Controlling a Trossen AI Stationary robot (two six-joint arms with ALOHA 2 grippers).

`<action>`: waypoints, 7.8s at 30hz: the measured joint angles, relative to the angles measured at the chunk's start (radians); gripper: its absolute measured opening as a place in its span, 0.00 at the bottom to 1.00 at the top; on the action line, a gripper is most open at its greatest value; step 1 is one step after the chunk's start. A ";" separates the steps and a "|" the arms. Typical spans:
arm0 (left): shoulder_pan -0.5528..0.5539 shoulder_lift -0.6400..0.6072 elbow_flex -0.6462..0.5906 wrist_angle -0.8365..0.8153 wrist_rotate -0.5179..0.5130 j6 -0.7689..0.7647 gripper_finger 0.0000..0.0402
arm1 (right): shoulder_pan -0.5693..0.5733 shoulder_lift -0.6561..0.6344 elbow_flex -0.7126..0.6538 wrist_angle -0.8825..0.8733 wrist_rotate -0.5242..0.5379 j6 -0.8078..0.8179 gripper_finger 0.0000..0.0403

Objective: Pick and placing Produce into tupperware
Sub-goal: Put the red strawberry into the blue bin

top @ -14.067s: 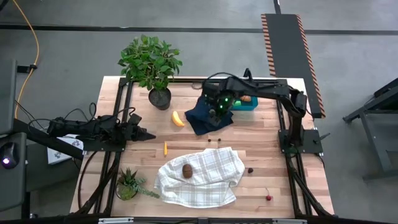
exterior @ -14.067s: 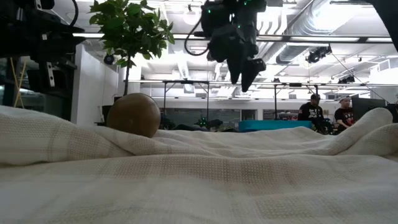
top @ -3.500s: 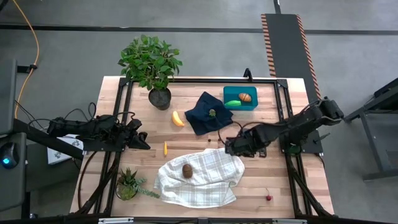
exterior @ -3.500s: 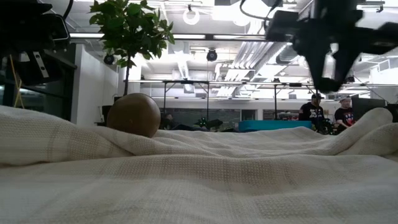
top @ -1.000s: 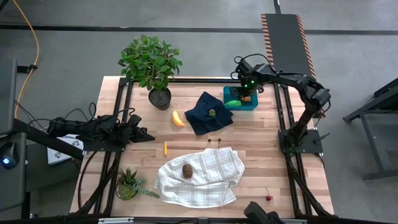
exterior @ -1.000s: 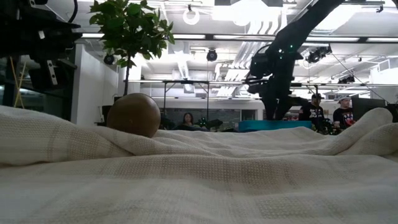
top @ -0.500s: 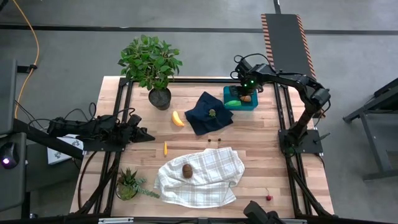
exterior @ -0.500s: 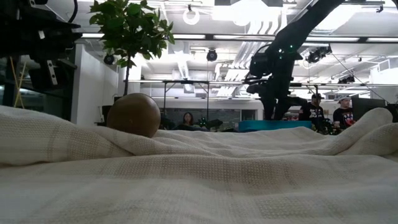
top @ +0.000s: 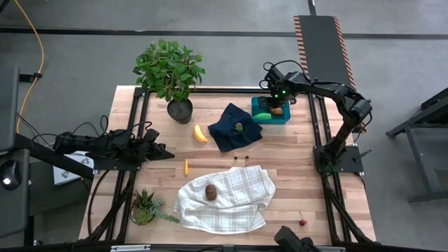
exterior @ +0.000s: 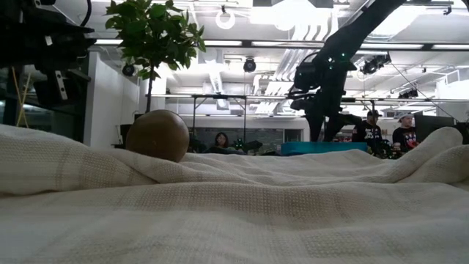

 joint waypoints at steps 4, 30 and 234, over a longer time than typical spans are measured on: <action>0.000 0.000 0.000 0.000 0.000 0.000 0.10 | 0.002 0.000 0.032 0.001 -0.045 -0.022 0.35; 0.000 0.000 0.000 -0.001 -0.005 0.004 0.10 | 0.361 -0.002 0.223 -0.053 0.035 -0.119 0.35; 0.000 0.000 0.000 -0.001 -0.007 -0.024 0.10 | 0.365 0.254 0.501 -0.216 0.159 0.001 0.00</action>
